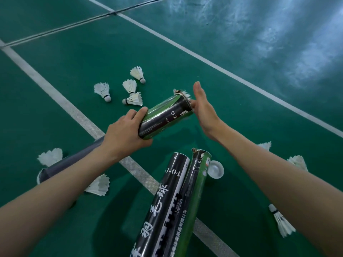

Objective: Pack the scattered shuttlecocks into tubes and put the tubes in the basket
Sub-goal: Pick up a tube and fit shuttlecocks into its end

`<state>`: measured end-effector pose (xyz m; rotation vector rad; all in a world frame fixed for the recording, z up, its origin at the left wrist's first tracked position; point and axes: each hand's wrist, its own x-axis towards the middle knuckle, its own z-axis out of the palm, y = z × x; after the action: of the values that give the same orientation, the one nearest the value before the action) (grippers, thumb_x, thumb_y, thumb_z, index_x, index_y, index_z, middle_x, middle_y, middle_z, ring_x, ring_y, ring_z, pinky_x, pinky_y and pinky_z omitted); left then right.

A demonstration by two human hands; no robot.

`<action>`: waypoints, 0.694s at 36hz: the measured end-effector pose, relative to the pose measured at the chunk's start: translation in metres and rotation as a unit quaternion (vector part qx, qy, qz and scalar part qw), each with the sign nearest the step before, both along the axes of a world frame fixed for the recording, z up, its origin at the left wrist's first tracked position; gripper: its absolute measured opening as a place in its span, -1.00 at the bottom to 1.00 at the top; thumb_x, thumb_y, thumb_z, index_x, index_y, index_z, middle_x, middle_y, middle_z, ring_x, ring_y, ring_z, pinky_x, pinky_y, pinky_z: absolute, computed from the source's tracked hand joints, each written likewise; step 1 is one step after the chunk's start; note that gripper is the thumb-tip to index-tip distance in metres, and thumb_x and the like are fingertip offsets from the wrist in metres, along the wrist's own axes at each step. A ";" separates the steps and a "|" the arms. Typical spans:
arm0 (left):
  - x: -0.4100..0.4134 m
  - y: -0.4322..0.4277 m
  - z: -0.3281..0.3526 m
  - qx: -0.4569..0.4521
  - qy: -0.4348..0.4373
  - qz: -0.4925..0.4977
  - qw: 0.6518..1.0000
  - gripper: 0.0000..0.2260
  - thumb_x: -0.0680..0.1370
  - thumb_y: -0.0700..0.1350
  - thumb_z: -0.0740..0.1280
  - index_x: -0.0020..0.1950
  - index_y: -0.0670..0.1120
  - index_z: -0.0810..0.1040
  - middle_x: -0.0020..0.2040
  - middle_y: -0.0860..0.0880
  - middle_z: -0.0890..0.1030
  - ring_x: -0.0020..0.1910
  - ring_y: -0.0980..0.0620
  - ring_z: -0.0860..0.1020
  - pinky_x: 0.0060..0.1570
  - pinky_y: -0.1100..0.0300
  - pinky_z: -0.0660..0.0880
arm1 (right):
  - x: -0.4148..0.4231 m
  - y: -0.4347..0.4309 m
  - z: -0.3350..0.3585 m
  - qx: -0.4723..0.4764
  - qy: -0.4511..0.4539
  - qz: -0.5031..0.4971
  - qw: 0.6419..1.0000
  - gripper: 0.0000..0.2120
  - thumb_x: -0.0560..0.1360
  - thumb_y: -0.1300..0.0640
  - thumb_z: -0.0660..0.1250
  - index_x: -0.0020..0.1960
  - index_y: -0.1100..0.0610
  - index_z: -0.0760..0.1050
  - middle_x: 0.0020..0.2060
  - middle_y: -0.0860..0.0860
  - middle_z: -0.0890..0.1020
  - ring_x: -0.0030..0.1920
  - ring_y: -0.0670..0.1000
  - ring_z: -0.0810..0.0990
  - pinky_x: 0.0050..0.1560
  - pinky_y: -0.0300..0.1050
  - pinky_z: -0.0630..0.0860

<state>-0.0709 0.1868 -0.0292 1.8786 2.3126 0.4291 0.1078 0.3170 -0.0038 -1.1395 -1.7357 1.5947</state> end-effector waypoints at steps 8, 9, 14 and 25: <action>-0.005 -0.013 -0.009 0.030 0.005 -0.036 0.999 -0.26 0.35 0.11 0.49 0.45 0.04 0.26 0.18 0.00 0.47 0.03 -0.07 0.52 -0.21 0.11 0.42 | 0.009 0.004 0.003 -0.120 0.009 0.135 0.984 -0.10 0.37 -0.54 -0.19 0.53 -0.09 -0.30 0.48 0.06 0.23 0.52 0.03 0.13 0.51 0.12 -0.17; -0.004 -0.013 -0.010 0.030 0.009 -0.041 0.999 -0.27 0.35 0.11 0.49 0.45 0.04 0.27 0.18 0.00 0.48 0.03 -0.07 0.53 -0.22 0.12 0.42 | 0.008 0.005 0.001 -0.136 0.008 0.147 0.980 -0.07 0.33 -0.56 -0.16 0.54 -0.10 -0.25 0.53 -0.04 0.07 0.54 -0.01 0.03 0.52 0.13 -0.18; 0.000 -0.013 -0.018 -0.008 0.003 -0.049 0.999 -0.27 0.38 0.13 0.46 0.47 0.07 0.22 0.19 0.04 0.45 0.07 -0.03 0.51 -0.23 0.17 0.37 | 0.011 0.007 -0.020 -0.176 0.003 0.141 0.974 -0.07 0.34 -0.55 -0.14 0.55 -0.08 -0.22 0.55 -0.05 -0.04 0.55 0.02 -0.04 0.51 0.22 -0.16; 0.027 0.019 -0.027 -0.092 0.047 -0.056 0.993 -0.21 0.40 0.16 0.42 0.52 0.07 0.10 0.19 -0.02 0.42 0.10 -0.06 0.49 -0.10 0.08 0.47 | 0.104 0.034 -0.072 -0.062 -0.206 -0.136 0.967 -0.72 0.62 0.08 0.17 0.28 0.13 0.45 0.02 0.03 0.64 0.11 0.07 0.56 0.12 -0.04 0.45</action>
<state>-0.0443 0.2059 -0.0558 1.9635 2.2016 0.1136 0.2120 0.3508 -0.0763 -1.7896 -1.6421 1.3828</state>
